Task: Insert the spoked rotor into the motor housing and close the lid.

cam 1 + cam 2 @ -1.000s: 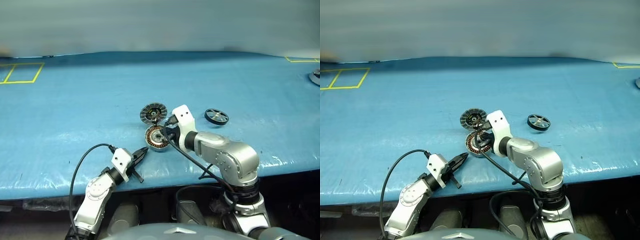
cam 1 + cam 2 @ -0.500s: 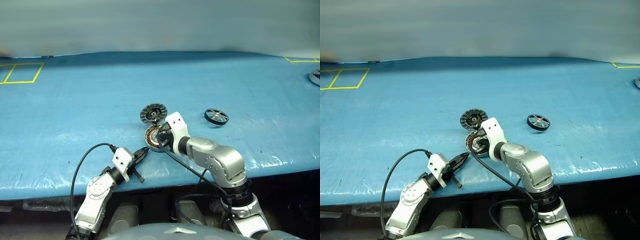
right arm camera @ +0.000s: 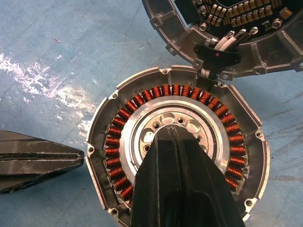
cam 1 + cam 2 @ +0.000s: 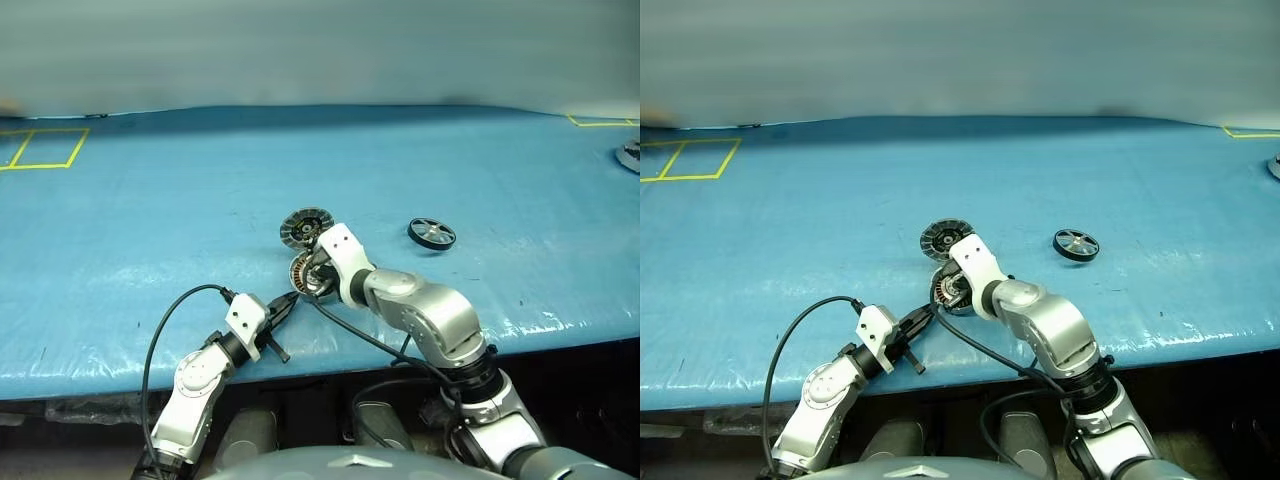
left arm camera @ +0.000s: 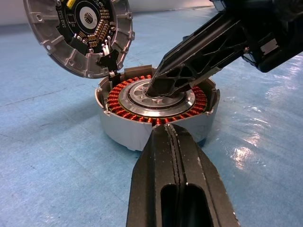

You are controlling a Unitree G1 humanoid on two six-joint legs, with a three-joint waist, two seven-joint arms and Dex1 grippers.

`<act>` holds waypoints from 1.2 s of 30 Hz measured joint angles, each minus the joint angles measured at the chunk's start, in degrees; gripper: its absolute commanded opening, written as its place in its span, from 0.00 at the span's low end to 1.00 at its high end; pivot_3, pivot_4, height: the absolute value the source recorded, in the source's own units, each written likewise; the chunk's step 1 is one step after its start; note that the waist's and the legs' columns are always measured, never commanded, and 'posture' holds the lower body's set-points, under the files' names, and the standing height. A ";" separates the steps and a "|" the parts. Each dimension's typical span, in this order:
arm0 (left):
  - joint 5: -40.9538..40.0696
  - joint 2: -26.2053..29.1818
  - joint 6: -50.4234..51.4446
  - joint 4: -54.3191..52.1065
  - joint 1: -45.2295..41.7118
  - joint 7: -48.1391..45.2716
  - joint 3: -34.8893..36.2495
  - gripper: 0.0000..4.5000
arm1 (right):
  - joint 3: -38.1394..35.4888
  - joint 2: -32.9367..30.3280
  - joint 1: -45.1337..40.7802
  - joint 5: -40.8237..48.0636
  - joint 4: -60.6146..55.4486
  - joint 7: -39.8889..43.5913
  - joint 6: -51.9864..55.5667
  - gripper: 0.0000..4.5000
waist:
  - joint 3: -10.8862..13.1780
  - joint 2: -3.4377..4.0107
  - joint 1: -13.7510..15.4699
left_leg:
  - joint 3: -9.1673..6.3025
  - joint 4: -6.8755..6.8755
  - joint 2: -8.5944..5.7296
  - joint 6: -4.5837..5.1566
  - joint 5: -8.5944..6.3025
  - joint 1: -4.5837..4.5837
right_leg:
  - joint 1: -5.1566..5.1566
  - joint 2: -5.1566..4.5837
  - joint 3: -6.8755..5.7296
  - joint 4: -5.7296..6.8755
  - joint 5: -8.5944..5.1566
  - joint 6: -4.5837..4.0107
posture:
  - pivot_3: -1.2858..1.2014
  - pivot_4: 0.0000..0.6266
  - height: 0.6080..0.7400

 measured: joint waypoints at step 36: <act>-0.03 0.04 0.95 -0.01 -0.18 0.03 -0.76 0.00 | -33.30 -5.16 2.52 -5.28 -0.54 -10.83 1.16 0.73 | 0.08 0.30 0.16 | 0.07 -0.12 -0.09 0.38 -0.23 -0.19 | 0.15 -0.21 -0.01 -0.77 0.20 0.20 | 0.52 0.24 1.00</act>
